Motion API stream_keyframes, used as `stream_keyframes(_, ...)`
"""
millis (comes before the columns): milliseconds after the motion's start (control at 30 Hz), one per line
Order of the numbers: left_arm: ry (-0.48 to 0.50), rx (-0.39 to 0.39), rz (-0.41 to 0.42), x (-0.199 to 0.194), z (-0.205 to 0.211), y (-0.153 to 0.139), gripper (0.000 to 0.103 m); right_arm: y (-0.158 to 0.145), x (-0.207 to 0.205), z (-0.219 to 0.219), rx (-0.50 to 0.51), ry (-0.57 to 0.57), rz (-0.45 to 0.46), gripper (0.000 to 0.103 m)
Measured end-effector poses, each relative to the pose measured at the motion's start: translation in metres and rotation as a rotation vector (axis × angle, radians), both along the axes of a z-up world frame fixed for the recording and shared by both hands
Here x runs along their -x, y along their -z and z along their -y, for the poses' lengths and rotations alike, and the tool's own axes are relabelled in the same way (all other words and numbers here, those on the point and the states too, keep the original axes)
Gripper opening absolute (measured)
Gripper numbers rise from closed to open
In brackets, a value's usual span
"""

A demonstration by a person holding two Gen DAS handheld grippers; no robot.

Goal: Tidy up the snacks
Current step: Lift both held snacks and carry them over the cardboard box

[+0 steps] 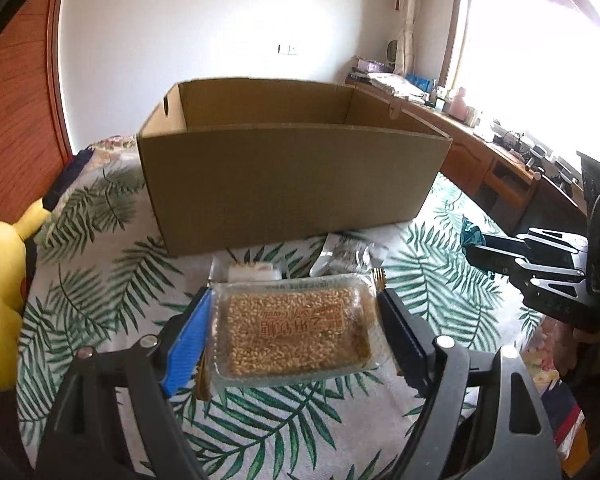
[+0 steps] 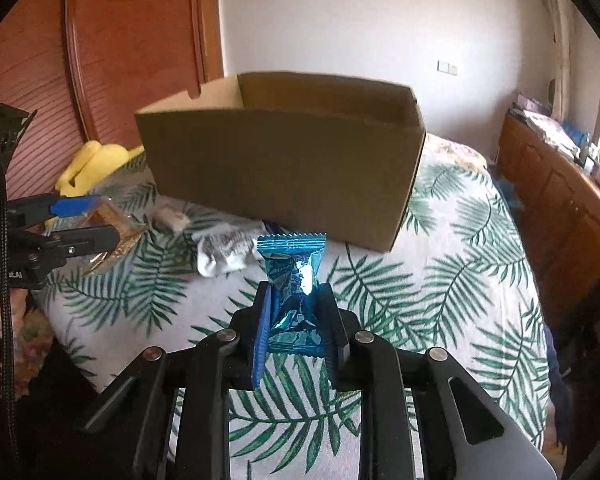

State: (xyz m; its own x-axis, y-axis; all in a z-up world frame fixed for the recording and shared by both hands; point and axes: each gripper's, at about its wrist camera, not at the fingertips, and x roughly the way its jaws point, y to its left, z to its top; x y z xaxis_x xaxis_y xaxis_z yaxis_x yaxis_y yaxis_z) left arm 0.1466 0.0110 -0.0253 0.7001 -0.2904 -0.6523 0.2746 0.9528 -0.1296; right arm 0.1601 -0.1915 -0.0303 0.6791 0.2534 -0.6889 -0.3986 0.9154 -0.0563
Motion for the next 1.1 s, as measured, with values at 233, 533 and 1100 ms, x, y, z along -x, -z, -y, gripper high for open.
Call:
stream_keyframes(233,0.009,-0.009,0.041,0.000,0.004,-0.023,0.082,-0.019,0.007,-0.003,-0.011,-0.012,0.036,0.021)
stream_keyframes(533,0.026,-0.023,0.093,-0.006,0.012,-0.051,0.082,-0.040,0.005,-0.008,-0.020,-0.024,0.078,0.021)
stream_keyframes(1100,0.022,-0.054,0.144,-0.048,0.022,-0.087,0.082,-0.070,-0.038,-0.009,-0.071,-0.005,0.109,0.021)
